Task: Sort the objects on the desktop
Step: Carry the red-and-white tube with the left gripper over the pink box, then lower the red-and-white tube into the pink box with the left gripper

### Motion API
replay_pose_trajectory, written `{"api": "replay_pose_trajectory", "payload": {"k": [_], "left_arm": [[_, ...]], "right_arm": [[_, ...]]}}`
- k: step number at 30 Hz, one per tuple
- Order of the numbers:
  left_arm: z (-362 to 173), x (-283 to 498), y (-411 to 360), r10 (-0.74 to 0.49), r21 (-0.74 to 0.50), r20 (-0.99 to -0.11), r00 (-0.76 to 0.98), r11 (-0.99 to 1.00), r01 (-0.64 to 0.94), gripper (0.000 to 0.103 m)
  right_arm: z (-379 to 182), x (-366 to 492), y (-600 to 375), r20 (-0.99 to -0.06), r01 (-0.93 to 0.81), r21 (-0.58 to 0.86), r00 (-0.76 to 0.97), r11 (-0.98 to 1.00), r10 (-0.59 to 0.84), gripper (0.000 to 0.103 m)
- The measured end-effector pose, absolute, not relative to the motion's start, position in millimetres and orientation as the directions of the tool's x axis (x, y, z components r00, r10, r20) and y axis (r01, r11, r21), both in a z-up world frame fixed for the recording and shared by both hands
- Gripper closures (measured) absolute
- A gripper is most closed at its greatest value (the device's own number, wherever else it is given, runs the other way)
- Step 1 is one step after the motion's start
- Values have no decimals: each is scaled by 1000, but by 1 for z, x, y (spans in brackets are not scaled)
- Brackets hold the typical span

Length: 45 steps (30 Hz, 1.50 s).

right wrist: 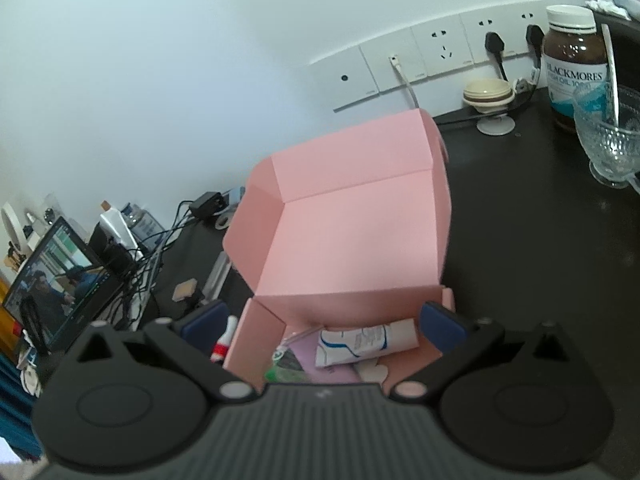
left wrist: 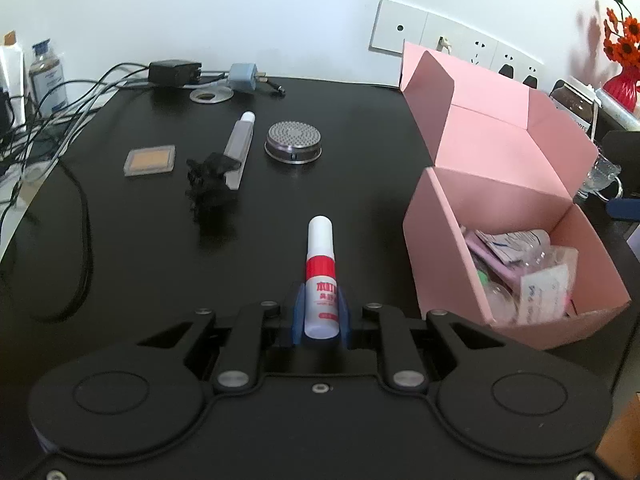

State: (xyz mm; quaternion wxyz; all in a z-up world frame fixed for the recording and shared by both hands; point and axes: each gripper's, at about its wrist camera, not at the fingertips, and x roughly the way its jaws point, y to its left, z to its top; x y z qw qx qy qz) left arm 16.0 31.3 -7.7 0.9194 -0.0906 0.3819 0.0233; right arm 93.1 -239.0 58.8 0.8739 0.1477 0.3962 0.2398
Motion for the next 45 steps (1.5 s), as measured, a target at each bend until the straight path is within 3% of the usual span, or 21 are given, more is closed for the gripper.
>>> {"api": "replay_pose_trajectory", "payload": {"k": [11,20,29,33,39,45], "left_arm": [[-4,-12,45,-30,-182,-715,698,973,-145,85],[30,-27,49,-43,-191,-646,762,976,-107,85],[70,-19,4,-199,-182,-557,807,977,115,85],[66,-3,-23,-254,-166,-575,777,967,194,85],[55,32,-46,-252,-44,-619,744,957,287,85],[44,51,-62,-305,-23,-689,657,916,401,85]], "right_arm": [[47,88,-231,-714,-224,353,563,908,416,1],[41,83,-237,-733,-165,344,568,924,374,1],[45,77,-248,-716,-115,353,606,929,347,1],[42,79,-258,-716,-83,365,611,927,336,1],[42,82,-268,-710,-59,373,624,926,326,1],[43,86,-276,-698,-58,383,635,922,330,1]]}}
